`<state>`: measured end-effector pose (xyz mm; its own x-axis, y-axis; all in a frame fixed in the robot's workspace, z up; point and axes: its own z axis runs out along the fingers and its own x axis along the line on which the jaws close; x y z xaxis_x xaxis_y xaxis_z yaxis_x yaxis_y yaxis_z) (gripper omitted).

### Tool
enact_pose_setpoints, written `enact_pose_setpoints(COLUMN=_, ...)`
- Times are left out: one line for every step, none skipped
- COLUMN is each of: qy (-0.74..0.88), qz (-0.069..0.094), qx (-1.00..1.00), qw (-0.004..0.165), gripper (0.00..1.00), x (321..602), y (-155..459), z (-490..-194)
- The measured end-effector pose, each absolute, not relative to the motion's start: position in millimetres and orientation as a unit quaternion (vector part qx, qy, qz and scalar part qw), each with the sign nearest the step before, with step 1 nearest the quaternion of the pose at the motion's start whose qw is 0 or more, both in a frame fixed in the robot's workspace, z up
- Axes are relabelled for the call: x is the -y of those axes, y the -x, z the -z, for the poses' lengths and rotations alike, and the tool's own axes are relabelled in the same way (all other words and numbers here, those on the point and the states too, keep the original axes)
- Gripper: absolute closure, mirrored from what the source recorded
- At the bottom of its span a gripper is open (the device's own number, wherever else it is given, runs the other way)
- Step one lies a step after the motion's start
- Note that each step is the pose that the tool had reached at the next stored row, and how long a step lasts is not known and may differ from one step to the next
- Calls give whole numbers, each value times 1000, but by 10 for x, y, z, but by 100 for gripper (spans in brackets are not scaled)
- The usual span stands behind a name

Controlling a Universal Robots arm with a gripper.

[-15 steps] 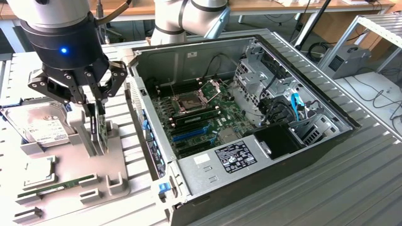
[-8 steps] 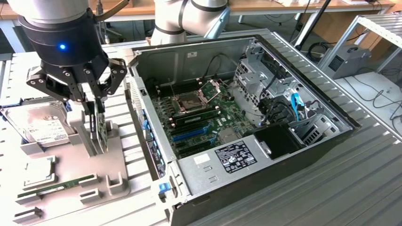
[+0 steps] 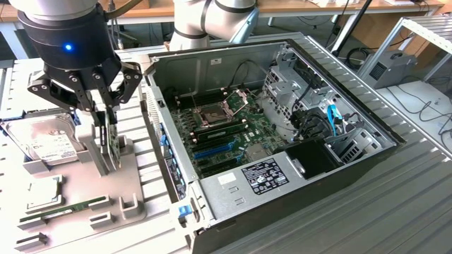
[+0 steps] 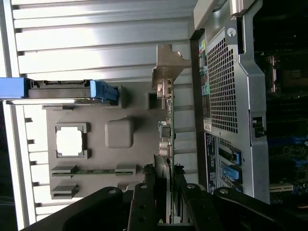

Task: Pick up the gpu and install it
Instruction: 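Pick up the gpu and move the gpu toward the slot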

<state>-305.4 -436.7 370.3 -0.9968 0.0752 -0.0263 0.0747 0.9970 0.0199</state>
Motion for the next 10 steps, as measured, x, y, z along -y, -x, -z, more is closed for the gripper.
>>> enact_pose_setpoints(qy=-37, qz=-9, qx=-999, qw=14, gripper=74, x=4366, y=3054, z=-3708)
enact_pose_setpoints(qy=-38, qz=-9, qx=-999, qw=14, gripper=74, x=4364, y=3054, z=-3714)
enact_pose_setpoints(qy=-38, qz=-9, qx=-999, qw=14, gripper=74, x=4362, y=3054, z=-3718)
enact_pose_setpoints(qy=-37, qz=-9, qx=-999, qw=13, gripper=74, x=4360, y=3053, z=-3725)
enact_pose_setpoints(qy=-37, qz=-9, qx=-999, qw=14, gripper=74, x=4358, y=3053, z=-3730)
enact_pose_setpoints(qy=-37, qz=-9, qx=-999, qw=14, gripper=74, x=4357, y=3054, z=-3734)
enact_pose_setpoints(qy=-37, qz=-10, qx=-999, qw=14, gripper=74, x=4355, y=3053, z=-3738)
enact_pose_setpoints(qy=-37, qz=-9, qx=-999, qw=13, gripper=74, x=4353, y=3053, z=-3744)
enact_pose_setpoints(qy=-37, qz=-9, qx=-999, qw=13, gripper=74, x=4352, y=3053, z=-3750)
enact_pose_setpoints(qy=-37, qz=-10, qx=-999, qw=14, gripper=74, x=4351, y=3053, z=-3754)
